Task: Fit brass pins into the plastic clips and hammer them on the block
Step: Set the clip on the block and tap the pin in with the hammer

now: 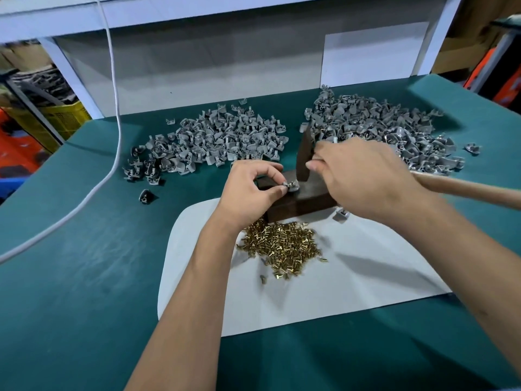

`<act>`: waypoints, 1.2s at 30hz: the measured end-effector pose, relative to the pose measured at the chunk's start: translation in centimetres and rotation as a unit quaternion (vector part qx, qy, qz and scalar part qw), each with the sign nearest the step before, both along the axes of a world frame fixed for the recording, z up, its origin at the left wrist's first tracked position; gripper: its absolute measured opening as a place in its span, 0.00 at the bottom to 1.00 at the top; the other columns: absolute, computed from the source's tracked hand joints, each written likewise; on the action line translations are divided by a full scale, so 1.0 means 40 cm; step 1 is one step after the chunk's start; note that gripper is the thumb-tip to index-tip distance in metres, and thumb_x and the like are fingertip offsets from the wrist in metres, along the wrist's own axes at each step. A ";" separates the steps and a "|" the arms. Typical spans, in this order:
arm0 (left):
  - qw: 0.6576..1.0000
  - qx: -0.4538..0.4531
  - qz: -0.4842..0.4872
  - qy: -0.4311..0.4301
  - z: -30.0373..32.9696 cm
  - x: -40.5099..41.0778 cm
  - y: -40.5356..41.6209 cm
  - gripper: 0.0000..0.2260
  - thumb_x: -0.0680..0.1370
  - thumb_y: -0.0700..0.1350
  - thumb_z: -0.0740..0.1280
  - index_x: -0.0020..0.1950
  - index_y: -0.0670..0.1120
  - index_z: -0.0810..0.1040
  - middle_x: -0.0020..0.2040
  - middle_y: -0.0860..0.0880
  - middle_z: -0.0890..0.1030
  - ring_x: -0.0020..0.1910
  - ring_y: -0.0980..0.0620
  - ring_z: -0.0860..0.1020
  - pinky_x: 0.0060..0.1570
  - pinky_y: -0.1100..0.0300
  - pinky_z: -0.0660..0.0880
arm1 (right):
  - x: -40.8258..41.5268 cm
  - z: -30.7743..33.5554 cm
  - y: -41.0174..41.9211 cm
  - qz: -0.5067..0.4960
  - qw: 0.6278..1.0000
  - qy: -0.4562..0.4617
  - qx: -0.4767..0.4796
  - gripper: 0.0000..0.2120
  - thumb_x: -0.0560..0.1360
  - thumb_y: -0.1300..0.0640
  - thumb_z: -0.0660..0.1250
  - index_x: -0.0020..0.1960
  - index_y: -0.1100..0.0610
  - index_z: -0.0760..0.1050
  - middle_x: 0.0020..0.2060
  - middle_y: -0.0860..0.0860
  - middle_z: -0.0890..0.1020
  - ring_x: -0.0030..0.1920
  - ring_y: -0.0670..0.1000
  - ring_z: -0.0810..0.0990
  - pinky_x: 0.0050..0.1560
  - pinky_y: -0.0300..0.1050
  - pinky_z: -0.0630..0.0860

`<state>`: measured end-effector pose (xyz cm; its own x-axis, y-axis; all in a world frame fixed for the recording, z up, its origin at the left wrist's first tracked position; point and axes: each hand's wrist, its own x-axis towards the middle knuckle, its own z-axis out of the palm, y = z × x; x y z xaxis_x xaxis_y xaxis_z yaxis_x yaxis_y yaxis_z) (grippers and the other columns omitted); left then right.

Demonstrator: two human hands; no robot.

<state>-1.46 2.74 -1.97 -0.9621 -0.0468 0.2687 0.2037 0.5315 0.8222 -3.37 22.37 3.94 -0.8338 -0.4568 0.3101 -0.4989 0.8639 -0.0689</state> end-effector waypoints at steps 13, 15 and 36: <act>1.000 0.011 0.017 -0.008 -0.005 0.002 0.003 0.08 0.73 0.36 0.77 0.40 0.48 0.84 0.57 0.49 0.84 0.65 0.49 0.77 0.70 0.47 0.70 | -0.017 0.011 0.062 0.051 0.996 -0.064 -0.031 0.12 0.81 0.43 0.65 0.46 0.50 0.78 0.37 0.44 0.80 0.39 0.51 0.78 0.39 0.47 0.71; 0.999 0.040 0.008 -0.023 -0.006 0.001 0.004 0.07 0.74 0.35 0.75 0.40 0.46 0.84 0.59 0.48 0.84 0.64 0.50 0.78 0.69 0.47 0.72 | -0.023 0.029 0.102 0.097 0.983 -0.146 -0.053 0.07 0.77 0.46 0.72 0.44 0.48 0.82 0.33 0.43 0.81 0.34 0.43 0.77 0.36 0.42 0.74; 0.991 0.119 -0.026 -0.054 0.012 0.013 0.014 0.09 0.77 0.35 0.71 0.39 0.45 0.83 0.63 0.50 0.82 0.63 0.54 0.80 0.66 0.53 0.73 | -0.028 -0.016 0.060 0.113 0.983 -0.112 -0.094 0.06 0.72 0.48 0.78 0.46 0.45 0.82 0.35 0.39 0.82 0.37 0.38 0.80 0.45 0.45 0.81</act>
<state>-0.95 3.28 -1.50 -0.9873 -0.0459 0.1521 0.1306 0.3113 0.9413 -4.48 24.77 3.28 -0.7740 -0.5907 0.2280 -0.6315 0.6936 -0.3467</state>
